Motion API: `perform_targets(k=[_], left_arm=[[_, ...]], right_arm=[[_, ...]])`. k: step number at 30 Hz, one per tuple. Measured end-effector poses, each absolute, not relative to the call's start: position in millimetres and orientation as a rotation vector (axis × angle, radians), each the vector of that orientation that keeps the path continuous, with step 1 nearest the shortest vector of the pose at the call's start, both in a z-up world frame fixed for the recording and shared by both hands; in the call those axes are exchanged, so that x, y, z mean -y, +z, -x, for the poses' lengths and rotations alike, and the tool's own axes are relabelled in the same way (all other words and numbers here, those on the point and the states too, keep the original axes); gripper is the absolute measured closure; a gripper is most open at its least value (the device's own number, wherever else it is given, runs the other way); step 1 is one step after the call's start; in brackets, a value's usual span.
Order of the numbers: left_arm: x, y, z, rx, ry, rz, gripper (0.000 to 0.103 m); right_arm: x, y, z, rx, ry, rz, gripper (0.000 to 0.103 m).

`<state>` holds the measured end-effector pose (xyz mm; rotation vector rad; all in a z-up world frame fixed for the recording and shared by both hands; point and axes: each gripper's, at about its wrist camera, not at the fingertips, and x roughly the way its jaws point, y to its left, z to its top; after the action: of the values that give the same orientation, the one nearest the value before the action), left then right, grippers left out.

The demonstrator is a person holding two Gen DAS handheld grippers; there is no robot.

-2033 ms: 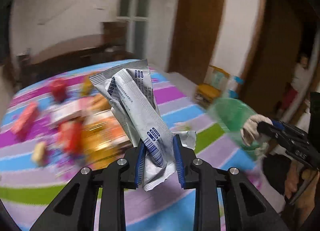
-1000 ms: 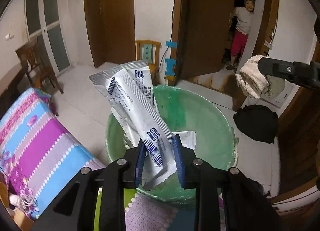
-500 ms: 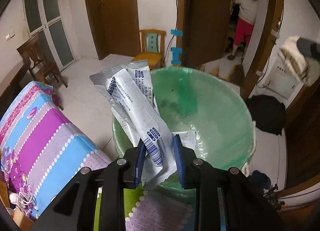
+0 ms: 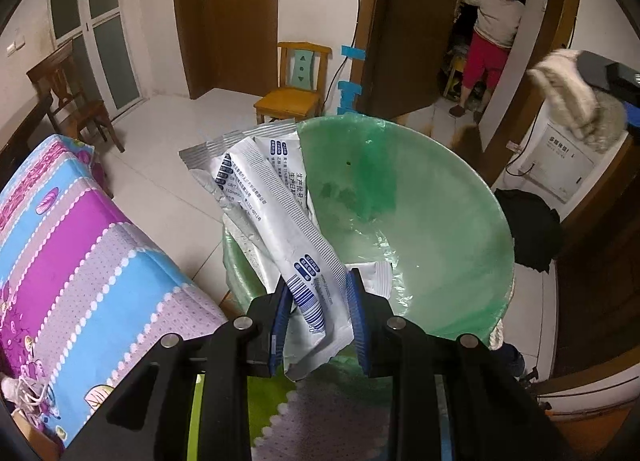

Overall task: Collect trash
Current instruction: 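Open the left tool dropping the wrapper while the right tool drops the towel into the bin, then move both open tools back over the tablecloth items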

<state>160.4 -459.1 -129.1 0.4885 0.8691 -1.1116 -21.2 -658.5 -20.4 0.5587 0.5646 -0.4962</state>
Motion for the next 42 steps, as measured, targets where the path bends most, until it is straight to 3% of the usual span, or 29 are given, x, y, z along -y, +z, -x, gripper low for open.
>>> perform_targets(k=[6,10,12,14,15,23,28,35,42], left_arm=[[458.2,-127.6,-166.3,-0.910,-1.191,-0.428,0.074],[461.2,-122.6,-154.5,-0.828,-1.194,-0.463,0.073],[460.2,-123.0,-151.3,-0.798,-1.185,-0.479,0.070],[456.4,-123.8,-155.1,-0.794,-1.138,-0.480,0.048],[453.5,-121.8,-157.8,-0.789,-1.117,-0.465,0.041],[430.2,-100.5,-155.0,-0.761,-1.064,-0.416,0.039],[413.3,-95.5,-140.9,-0.725,-1.057,-0.393,0.029],[381.2,-84.7,-111.1,-0.672,-1.011,-0.409,0.025],[297.5,-75.3,-87.7,-0.621,-0.898,-0.387,0.020]], right_arm=[[672.0,-34.6,4.7,-0.610,-0.426,-0.531,0.073],[683.8,-48.9,-3.5,-0.624,-0.380,-0.530,0.073],[688.7,-54.8,-6.8,-0.628,-0.398,-0.504,0.064],[693.0,-60.2,-6.9,-0.604,-0.397,-0.509,0.044],[694.3,-61.7,-7.0,-0.596,-0.382,-0.513,0.043],[701.0,-74.0,-8.6,-0.565,-0.303,-0.538,0.044],[675.0,-67.9,-4.3,-0.513,-0.271,-0.490,0.044],[639.0,-51.4,-7.1,-0.433,-0.206,-0.440,0.044],[591.0,-40.4,-10.3,-0.390,-0.077,-0.427,0.042]])
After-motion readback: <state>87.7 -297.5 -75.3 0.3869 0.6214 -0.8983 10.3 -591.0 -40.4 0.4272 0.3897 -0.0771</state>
